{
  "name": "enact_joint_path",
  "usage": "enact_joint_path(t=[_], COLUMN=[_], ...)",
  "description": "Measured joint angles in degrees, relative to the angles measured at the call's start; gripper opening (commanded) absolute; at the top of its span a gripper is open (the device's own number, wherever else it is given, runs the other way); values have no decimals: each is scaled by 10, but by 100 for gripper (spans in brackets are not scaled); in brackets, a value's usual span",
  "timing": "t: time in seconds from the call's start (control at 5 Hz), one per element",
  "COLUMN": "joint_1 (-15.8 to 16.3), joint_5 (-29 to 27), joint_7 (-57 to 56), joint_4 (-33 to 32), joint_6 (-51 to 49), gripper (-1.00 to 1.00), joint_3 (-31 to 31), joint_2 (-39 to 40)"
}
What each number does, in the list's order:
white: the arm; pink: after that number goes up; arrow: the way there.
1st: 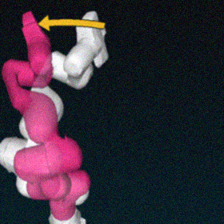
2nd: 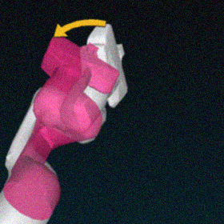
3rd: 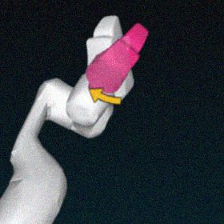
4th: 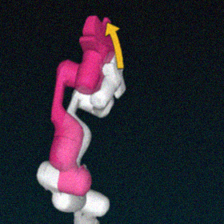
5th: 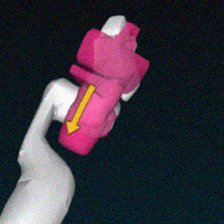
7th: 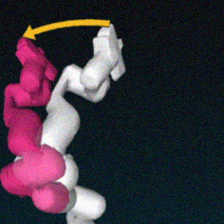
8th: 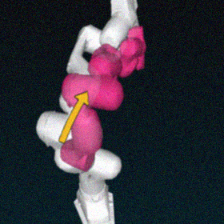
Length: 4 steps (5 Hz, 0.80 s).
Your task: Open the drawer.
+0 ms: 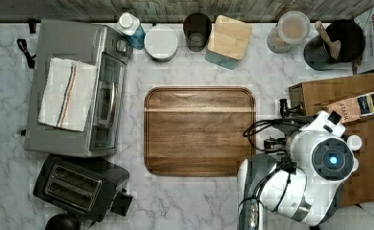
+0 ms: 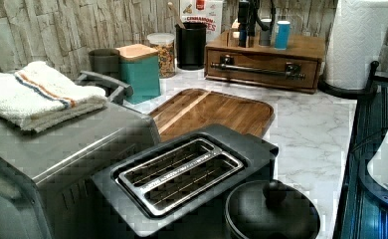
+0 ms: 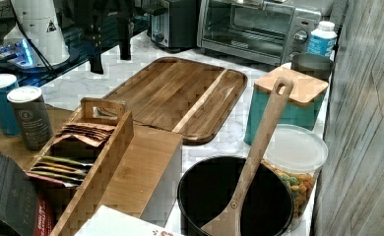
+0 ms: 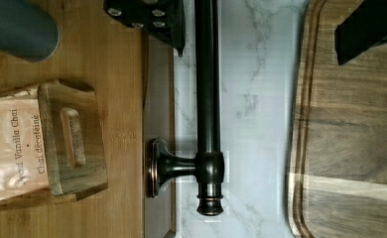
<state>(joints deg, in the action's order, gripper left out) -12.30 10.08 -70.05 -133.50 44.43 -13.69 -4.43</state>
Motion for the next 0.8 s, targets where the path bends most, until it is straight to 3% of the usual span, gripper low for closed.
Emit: enact_joint_path(t=[0.4, 0.8], joint_1=[-2, -1], joint_5=[47, 48], joint_7=[0, 0], joint_4=[-3, -9], joint_6=[64, 86], gripper=[100, 100], joint_3=[0, -1], joint_2=[20, 46])
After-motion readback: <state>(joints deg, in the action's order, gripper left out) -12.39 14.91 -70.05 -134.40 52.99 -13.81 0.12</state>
